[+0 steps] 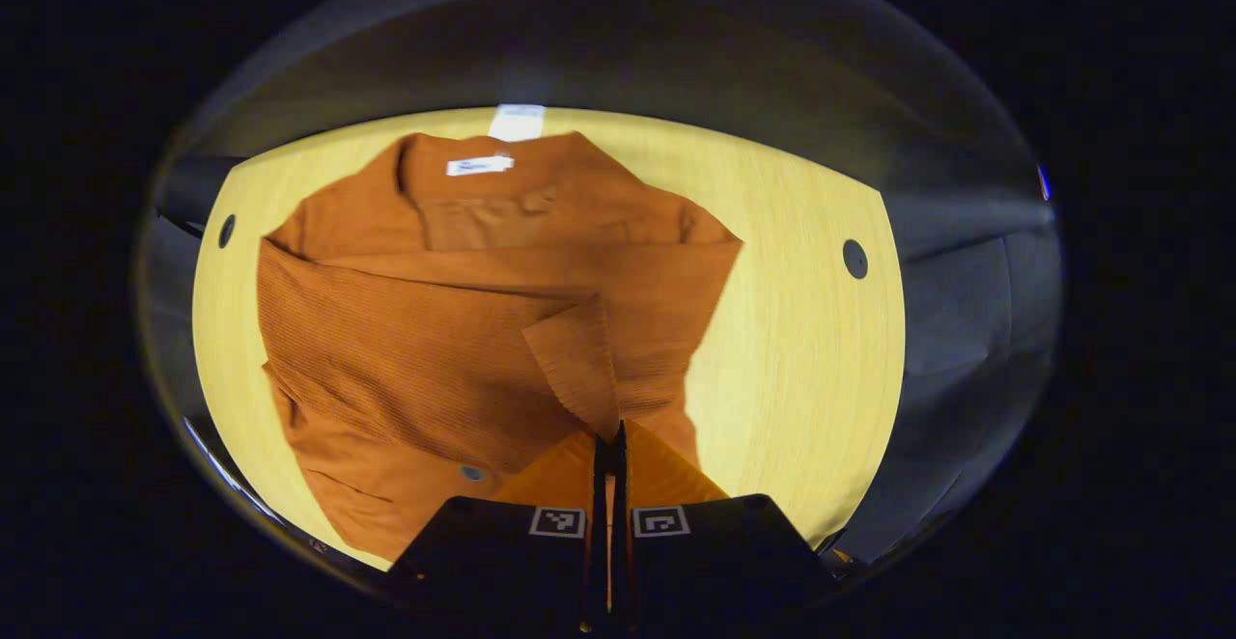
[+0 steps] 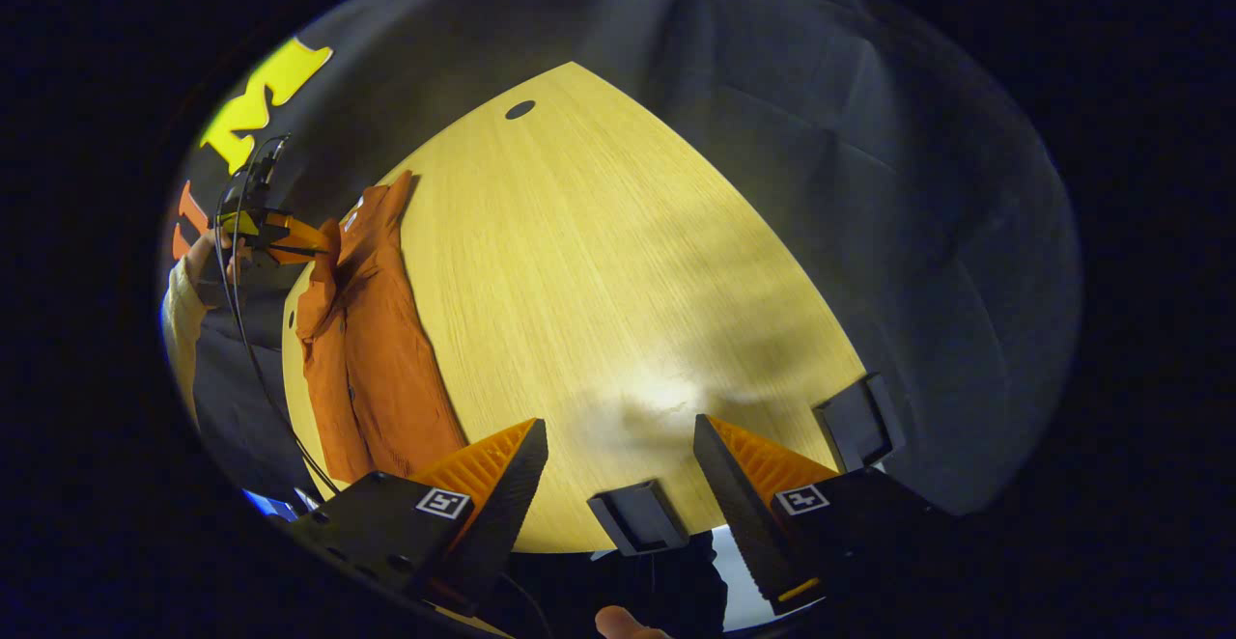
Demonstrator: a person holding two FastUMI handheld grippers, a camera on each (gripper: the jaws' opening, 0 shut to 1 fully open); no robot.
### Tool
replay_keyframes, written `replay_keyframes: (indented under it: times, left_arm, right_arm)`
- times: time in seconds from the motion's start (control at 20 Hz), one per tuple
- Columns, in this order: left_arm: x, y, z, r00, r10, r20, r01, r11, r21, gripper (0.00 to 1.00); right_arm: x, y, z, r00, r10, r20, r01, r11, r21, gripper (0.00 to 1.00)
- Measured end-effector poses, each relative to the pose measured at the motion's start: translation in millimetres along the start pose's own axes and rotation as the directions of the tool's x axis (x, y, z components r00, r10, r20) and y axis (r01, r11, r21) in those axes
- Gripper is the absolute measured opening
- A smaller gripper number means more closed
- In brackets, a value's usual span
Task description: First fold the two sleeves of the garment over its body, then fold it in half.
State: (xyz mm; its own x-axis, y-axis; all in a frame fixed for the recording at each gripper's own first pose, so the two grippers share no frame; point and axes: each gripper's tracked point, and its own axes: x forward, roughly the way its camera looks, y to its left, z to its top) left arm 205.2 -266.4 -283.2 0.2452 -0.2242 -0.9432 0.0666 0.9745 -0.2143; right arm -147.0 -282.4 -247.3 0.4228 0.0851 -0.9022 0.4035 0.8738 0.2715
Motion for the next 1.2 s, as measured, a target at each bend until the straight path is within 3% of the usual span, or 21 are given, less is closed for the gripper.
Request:
replay_keyframes:
  times: [0.15,0.2,0.25,0.3,0.35,0.4,0.5,0.65,0.7,0.75,0.8,0.85,1.0,1.05,1.15,1.2]
  left_arm:
    - [15.0,-22.6,-6.1,1.000,0.024,-0.020,-0.022,0.998,0.061,0.06]
    - [25.6,-28.9,-2.9,0.999,0.036,-0.023,-0.034,0.997,0.065,0.00]
    - [26.9,-32.0,11.5,0.999,0.042,-0.027,-0.040,0.997,0.064,0.07]
    - [34.0,-31.5,-5.1,0.999,0.038,-0.033,-0.036,0.997,0.064,0.08]
    - [34.8,-29.6,-5.0,0.999,0.020,-0.033,-0.018,0.998,0.060,0.09]
    - [34.3,-39.1,-6.8,1.000,-0.001,-0.028,0.002,0.999,0.040,0.02]
    - [31.7,-44.0,-10.1,0.999,-0.037,-0.035,0.037,0.999,0.008,0.43]
    - [25.7,-42.3,-13.4,0.998,-0.053,-0.030,0.052,0.998,-0.027,0.47]
    - [20.6,-40.8,-14.8,0.997,-0.065,-0.029,0.064,0.997,-0.038,0.70]
    - [13.9,-40.6,-17.9,0.996,-0.080,-0.027,0.078,0.996,-0.051,0.87]
    - [7.3,-39.7,-21.9,0.995,-0.099,-0.023,0.097,0.994,-0.058,0.88]
    - [0.0,-37.8,-25.4,0.993,-0.117,-0.011,0.116,0.991,-0.063,1.00]
    - [-22.6,-20.2,-38.9,0.983,-0.183,0.034,0.185,0.980,-0.074,1.00]
    - [-31.2,-11.6,-45.9,0.977,-0.205,0.051,0.208,0.975,-0.080,1.00]
    - [-44.8,14.0,-57.8,0.967,-0.234,0.101,0.244,0.965,-0.100,1.00]
    - [-51.1,28.3,-63.8,0.960,-0.247,0.134,0.262,0.959,-0.109,1.00]
  right_arm:
    - [-4.3,-21.1,-1.1,0.999,-0.016,0.031,0.016,1.000,0.008,0.95]
    - [-5.2,-31.2,-6.2,0.999,-0.028,0.028,0.027,1.000,0.010,0.98]
    - [-5.2,-40.3,-9.2,0.999,-0.042,0.031,0.041,0.999,0.016,0.98]
    - [-3.8,-48.2,-14.1,0.998,-0.053,0.031,0.052,0.998,0.025,0.95]
    - [-3.0,-53.4,-18.9,0.998,-0.054,0.029,0.053,0.998,0.040,0.99]
    - [-1.6,-56.6,-23.2,0.998,-0.054,0.022,0.052,0.997,0.060,0.98]
    - [0.6,-63.1,-29.7,0.998,-0.057,0.008,0.056,0.993,0.104,0.98]
    - [1.6,-60.5,-25.0,0.999,-0.043,0.017,0.040,0.987,0.158,0.98]
    - [1.1,-58.2,-21.6,0.999,-0.039,0.028,0.035,0.987,0.158,0.98]
    - [0.3,-53.2,-17.7,0.999,-0.034,0.039,0.028,0.989,0.147,0.98]
    - [-1.0,-41.7,-13.3,0.998,-0.030,0.048,0.024,0.992,0.127,0.94]
    - [-0.9,-31.8,-9.7,0.998,-0.026,0.057,0.020,0.994,0.104,0.98]
    - [3.8,3.4,-7.5,0.998,0.007,0.058,-0.009,1.000,0.025,0.98]
    - [6.3,16.3,-8.7,0.998,0.019,0.052,-0.019,1.000,0.001,0.94]
    - [13.7,44.5,-12.7,0.999,0.041,0.033,-0.040,0.998,-0.047,0.98]
    - [16.2,57.8,-15.7,0.998,0.051,0.023,-0.049,0.996,-0.070,0.94]
